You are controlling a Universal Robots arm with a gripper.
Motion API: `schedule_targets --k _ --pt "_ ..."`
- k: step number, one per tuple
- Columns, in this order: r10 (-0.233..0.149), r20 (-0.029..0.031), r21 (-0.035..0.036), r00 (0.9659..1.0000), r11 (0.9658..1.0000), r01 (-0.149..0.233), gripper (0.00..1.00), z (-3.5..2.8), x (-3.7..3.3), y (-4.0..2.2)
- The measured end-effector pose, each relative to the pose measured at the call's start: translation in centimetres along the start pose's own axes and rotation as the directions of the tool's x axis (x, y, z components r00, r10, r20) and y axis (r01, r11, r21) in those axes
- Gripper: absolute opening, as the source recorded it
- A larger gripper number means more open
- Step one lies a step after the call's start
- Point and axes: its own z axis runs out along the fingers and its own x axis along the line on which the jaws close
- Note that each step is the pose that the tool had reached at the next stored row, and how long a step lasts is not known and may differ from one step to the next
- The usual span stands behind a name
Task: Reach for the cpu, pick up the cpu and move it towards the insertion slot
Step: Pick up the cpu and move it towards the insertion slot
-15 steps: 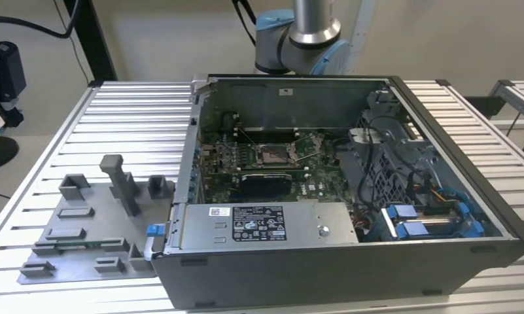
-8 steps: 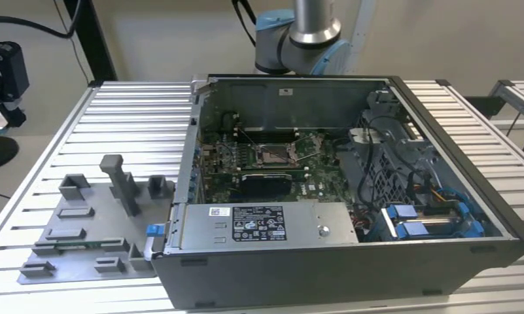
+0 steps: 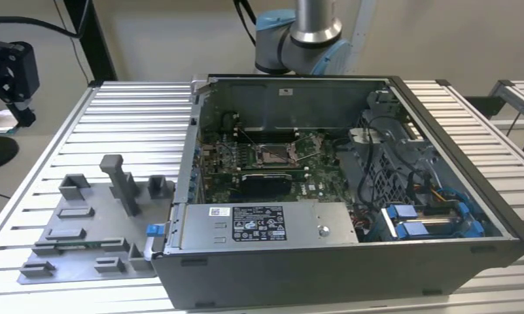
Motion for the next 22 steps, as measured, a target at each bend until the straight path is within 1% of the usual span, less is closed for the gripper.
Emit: schedule_targets --k 8,14,17,22 --pt "0.000 -0.0001 0.0000 1.0000 1.0000 0.000 0.00 -0.01 -0.05 0.00" --pt "0.000 -0.0002 0.0001 1.0000 1.0000 0.000 0.00 -0.02 -0.31 -0.01" --pt "0.000 -0.0004 0.0002 1.0000 1.0000 0.000 0.00 -0.03 -0.63 -0.01" --pt "0.000 -0.0004 0.0001 1.0000 1.0000 0.000 0.00 -0.05 -1.58 -0.02"
